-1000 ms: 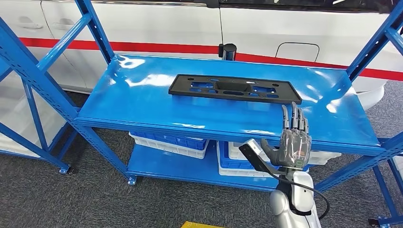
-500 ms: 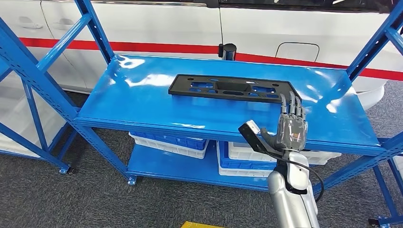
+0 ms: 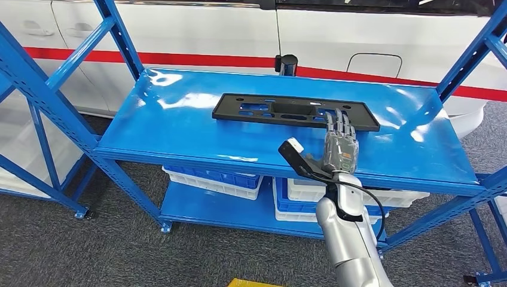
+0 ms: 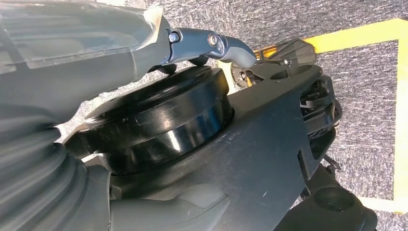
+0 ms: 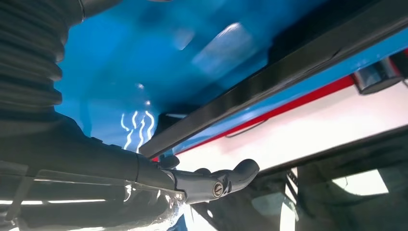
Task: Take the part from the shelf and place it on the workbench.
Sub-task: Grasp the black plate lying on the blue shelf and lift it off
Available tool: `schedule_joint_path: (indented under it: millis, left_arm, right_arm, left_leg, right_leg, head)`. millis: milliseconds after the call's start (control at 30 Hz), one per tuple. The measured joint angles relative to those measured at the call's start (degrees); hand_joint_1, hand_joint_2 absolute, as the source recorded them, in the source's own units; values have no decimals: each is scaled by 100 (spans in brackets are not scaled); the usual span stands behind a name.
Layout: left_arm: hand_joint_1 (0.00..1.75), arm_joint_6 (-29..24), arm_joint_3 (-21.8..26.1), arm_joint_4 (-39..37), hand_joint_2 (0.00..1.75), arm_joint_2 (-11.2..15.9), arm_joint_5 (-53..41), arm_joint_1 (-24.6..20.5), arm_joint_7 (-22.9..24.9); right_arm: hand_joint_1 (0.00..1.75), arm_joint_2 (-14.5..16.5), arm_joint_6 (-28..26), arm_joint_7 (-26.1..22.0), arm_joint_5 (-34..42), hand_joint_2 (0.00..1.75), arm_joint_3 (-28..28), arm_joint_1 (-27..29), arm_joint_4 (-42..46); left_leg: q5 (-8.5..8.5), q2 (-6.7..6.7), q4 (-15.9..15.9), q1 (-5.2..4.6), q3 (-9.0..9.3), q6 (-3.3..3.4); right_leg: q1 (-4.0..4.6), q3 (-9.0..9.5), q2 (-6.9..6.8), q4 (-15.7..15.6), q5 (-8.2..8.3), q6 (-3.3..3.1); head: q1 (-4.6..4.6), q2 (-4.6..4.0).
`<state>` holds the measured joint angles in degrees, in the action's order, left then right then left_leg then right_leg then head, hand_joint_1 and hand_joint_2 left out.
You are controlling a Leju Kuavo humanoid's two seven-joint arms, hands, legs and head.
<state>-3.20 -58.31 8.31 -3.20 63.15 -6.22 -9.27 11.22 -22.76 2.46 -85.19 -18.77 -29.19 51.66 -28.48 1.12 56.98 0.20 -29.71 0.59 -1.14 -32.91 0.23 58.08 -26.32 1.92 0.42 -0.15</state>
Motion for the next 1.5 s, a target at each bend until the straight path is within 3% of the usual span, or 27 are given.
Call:
schedule_joint_path:
  millis: [433,1200,1333,1467,1500]
  left_arm:
    - [0,-101,1,-4,175,-42,52,4,-7]
    - [0,-139,2,-4,175,-54,108,9,-21]
    - [0,-144,2,-4,0,-57,124,29,-144]
    - [0,-122,2,-4,0,-57,103,66,-369]
    - [0,-102,2,-5,0,-56,98,72,-431]
  right_arm:
    - [0,467,54,86,-123,175,-158,-669,-1035]
    - [0,628,54,29,-150,175,-268,-852,-1407]
    - [0,698,34,6,-165,175,-327,-911,-1479]
    - [0,719,-18,-17,-145,0,-378,-907,-1489]
    - [0,718,-19,-17,-141,0,-380,-901,-1473]
  left_leg:
    - [1,-1,0,-4,-3,1]
    - [2,-2,0,-8,-4,2]
    - [2,-2,0,-8,-3,2]
    - [2,-3,1,-9,-3,2]
    - [2,-3,1,-10,-3,2]
  right_leg:
    - [3,1,-1,1,0,0]
    - [3,1,0,1,0,0]
    - [4,0,0,1,0,0]
    - [3,-2,-1,1,0,1]
    - [3,-2,-1,1,0,1]
  head:
    - [0,0]
    - [0,0]
    - [0,0]
    - [0,0]
    - [0,0]
